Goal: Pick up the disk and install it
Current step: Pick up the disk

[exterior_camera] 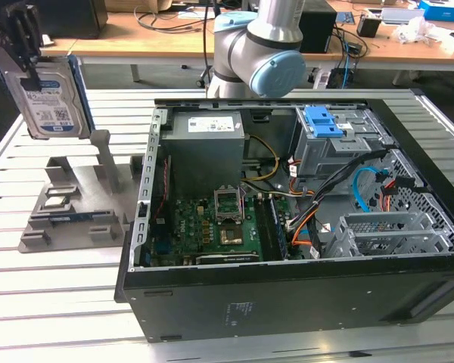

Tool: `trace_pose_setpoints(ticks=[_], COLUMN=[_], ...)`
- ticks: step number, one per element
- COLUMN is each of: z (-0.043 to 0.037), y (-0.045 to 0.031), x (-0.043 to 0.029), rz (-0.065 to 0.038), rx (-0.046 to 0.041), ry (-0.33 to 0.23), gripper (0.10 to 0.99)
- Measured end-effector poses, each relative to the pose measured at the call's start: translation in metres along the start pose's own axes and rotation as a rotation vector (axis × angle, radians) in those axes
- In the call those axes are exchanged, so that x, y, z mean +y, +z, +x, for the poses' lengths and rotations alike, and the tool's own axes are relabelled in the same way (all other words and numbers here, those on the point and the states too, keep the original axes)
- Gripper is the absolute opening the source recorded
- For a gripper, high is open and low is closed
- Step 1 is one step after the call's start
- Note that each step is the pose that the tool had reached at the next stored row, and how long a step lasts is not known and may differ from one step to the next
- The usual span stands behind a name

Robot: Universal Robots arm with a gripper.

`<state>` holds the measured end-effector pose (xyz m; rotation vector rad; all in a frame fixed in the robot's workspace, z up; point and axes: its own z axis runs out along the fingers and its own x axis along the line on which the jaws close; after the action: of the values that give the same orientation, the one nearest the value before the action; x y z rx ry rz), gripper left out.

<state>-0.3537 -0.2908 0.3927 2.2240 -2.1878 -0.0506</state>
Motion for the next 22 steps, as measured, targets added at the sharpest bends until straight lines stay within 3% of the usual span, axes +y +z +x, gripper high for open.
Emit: trace_pose_setpoints(ticks=[3, 22], z=[-0.0001, -0.0005], y=[-0.0115, -0.0582], x=[0.0004, 0.0022], rz=[0.000, 0.000], rx=[0.0000, 0.0000], ry=[0.000, 0.000], gripper=[0.365, 0.365])
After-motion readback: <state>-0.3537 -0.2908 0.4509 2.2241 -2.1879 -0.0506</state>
